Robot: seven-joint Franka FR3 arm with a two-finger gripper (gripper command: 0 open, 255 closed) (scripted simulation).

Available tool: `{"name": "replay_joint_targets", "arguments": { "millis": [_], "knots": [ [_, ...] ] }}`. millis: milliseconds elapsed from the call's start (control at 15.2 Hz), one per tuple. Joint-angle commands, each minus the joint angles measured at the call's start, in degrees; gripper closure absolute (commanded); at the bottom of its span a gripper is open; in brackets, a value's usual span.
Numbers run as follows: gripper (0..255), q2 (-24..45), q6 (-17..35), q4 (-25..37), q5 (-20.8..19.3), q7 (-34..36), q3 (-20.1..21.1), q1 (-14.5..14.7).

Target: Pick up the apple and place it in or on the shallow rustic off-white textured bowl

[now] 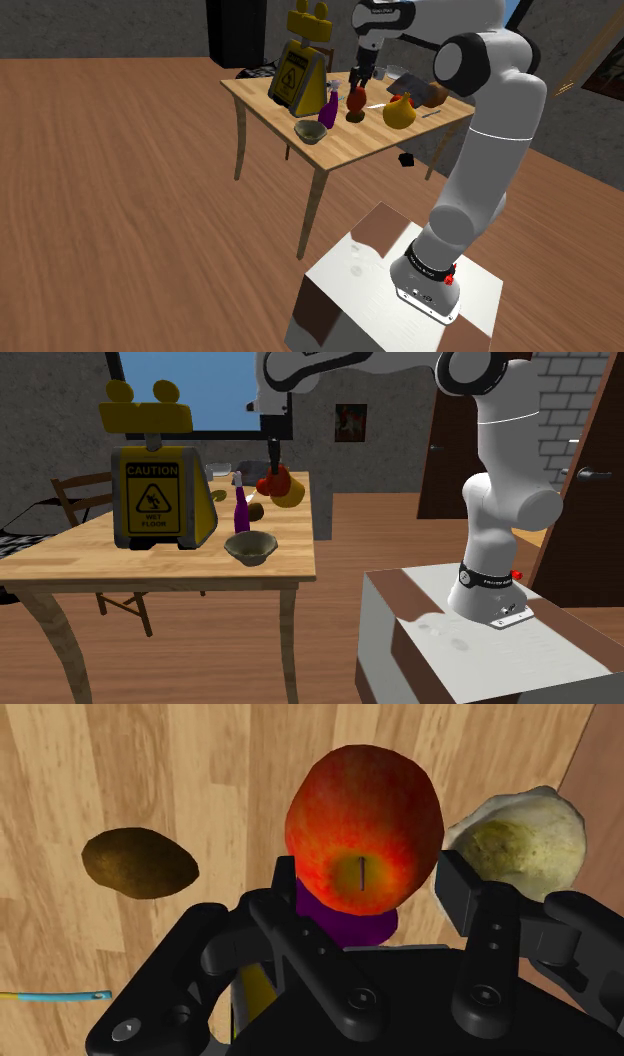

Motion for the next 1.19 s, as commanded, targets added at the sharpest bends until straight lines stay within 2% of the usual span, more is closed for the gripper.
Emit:
{"name": "replay_joint_targets", "arguments": {
  "millis": [0,462,858,1122],
  "knots": [
    [255,0.01,-0.96,0.94,-0.14,1.21,0.41,0.74],
    [255,0.77,-4.4,5.05,-0.86,9.69,3.42,5.99],
    [255,4.29,-8.79,12.73,-0.71,16.8,5.98,10.17],
    [255,3.58,-5.36,8.6,-0.91,16.95,6.01,10.48]
  ]
}}
